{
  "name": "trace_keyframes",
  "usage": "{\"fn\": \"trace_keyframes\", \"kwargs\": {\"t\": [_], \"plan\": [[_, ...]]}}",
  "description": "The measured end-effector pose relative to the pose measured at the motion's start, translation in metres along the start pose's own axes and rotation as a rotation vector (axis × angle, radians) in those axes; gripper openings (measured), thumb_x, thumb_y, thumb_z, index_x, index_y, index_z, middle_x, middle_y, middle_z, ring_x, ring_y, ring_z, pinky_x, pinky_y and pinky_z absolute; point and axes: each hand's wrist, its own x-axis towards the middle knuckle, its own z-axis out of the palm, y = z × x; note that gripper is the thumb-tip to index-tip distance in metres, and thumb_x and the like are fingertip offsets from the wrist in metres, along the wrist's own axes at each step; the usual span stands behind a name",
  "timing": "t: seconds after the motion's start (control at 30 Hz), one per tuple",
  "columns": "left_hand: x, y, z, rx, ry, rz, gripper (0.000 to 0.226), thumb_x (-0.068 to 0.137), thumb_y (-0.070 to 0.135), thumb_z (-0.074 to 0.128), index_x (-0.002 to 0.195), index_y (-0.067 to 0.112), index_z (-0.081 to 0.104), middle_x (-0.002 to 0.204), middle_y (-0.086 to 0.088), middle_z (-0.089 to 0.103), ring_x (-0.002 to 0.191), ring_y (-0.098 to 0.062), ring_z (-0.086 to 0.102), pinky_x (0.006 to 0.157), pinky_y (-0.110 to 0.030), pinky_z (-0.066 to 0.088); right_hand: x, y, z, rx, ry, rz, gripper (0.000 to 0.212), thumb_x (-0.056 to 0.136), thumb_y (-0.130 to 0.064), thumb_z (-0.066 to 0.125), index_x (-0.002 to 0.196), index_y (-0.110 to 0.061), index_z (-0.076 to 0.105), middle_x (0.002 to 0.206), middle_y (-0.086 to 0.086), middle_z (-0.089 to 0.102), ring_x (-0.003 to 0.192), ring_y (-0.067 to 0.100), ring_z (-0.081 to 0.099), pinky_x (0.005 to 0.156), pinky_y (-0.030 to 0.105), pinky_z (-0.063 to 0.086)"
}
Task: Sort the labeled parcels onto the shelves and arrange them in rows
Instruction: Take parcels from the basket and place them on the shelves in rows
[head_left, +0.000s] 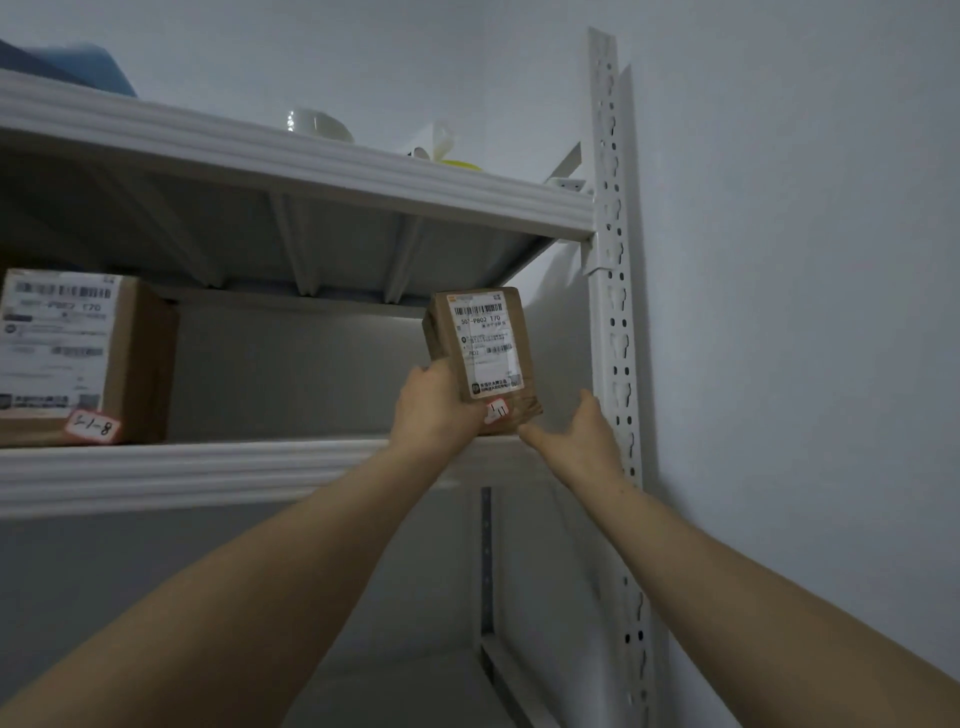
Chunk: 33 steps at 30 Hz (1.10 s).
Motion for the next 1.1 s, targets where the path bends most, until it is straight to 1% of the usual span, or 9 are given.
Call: {"fn": "trace_keyframes", "kwargs": {"t": [0.1,0.27,0.37,0.43,0.53,0.7,0.87,1.0,1.1], "plan": [[-0.024,0.002,-0.008,-0.057,-0.002,0.078,0.039,0.083,0.027,0.068,0.119,0.016,0.059,0.117,-0.009,0.055,0.109,-0.024,0.052,0.089,-0.032,0.042,-0.031,-0.009,-0.016,-0.064,0.035,0.037,0.091,0.076,-0.031,0.075,0.148,-0.009,0.022,0.147,0.012,0.038,0.132,0.027,0.041,0.107,0.038,0.038],[-0.086,-0.009,-0.017,-0.059,-0.209,0.221,0.040,0.084,0.020,0.061,0.123,0.010,0.058,0.124,-0.011,0.054,0.112,-0.027,0.054,0.090,-0.033,0.044,-0.107,-0.020,-0.040,-0.180,0.111,0.146,0.079,0.078,-0.023,0.072,0.145,-0.012,0.030,0.141,0.012,0.043,0.124,0.027,0.048,0.102,0.038,0.043],[-0.139,-0.018,-0.019,-0.070,-0.405,0.276,0.044,0.087,0.024,0.060,0.127,0.007,0.056,0.130,-0.013,0.055,0.117,-0.028,0.053,0.093,-0.036,0.044,-0.173,-0.012,-0.052,-0.233,0.161,0.265,0.075,0.081,-0.023,0.070,0.144,-0.013,0.031,0.144,0.012,0.038,0.129,0.026,0.042,0.101,0.034,0.041],[-0.179,-0.020,-0.020,-0.068,-0.574,0.309,0.048,0.088,0.028,0.060,0.133,0.013,0.054,0.137,-0.007,0.053,0.124,-0.024,0.051,0.097,-0.034,0.042,-0.226,-0.003,-0.060,-0.276,0.190,0.364,0.072,0.082,-0.023,0.070,0.143,-0.014,0.033,0.145,0.011,0.036,0.130,0.024,0.041,0.099,0.031,0.039],[-0.247,-0.017,-0.023,-0.053,-0.793,0.371,0.049,0.088,0.030,0.059,0.135,0.019,0.052,0.141,0.001,0.050,0.128,-0.019,0.048,0.100,-0.034,0.041,-0.314,0.006,-0.078,-0.324,0.245,0.536,0.067,0.081,-0.020,0.070,0.140,-0.015,0.038,0.144,0.009,0.038,0.125,0.024,0.046,0.097,0.030,0.042],[-0.373,0.019,-0.032,-0.110,-1.081,0.559,0.051,0.088,0.030,0.057,0.137,0.019,0.050,0.142,0.000,0.050,0.128,-0.019,0.047,0.102,-0.032,0.042,-0.483,-0.002,-0.130,-0.419,0.402,0.792,0.063,0.080,-0.019,0.069,0.138,-0.017,0.042,0.141,0.007,0.041,0.116,0.021,0.051,0.085,0.025,0.041],[-0.513,0.078,-0.085,-0.234,-1.320,0.744,0.051,0.089,0.030,0.059,0.137,0.018,0.049,0.140,0.000,0.051,0.127,-0.018,0.049,0.102,-0.031,0.042,-0.652,-0.049,-0.198,-0.473,0.614,1.005,0.061,0.084,-0.018,0.066,0.140,-0.016,0.040,0.142,0.007,0.040,0.120,0.021,0.049,0.085,0.026,0.043],[-0.615,0.130,-0.149,-0.329,-1.467,0.888,0.043,0.087,0.028,0.062,0.128,0.016,0.058,0.125,-0.002,0.061,0.114,-0.018,0.057,0.098,-0.035,0.047,-0.774,-0.119,-0.241,-0.479,0.793,1.090,0.060,0.086,-0.018,0.067,0.140,-0.016,0.040,0.139,0.007,0.043,0.119,0.020,0.050,0.082,0.022,0.041],[-0.710,0.173,-0.222,-0.417,-1.562,0.994,0.050,0.088,0.028,0.062,0.136,0.017,0.051,0.134,-0.001,0.055,0.121,-0.017,0.054,0.099,-0.033,0.047,-0.886,-0.190,-0.271,-0.536,0.952,1.148,0.059,0.085,-0.017,0.067,0.139,-0.014,0.042,0.136,0.007,0.046,0.120,0.020,0.050,0.082,0.020,0.038]]}}
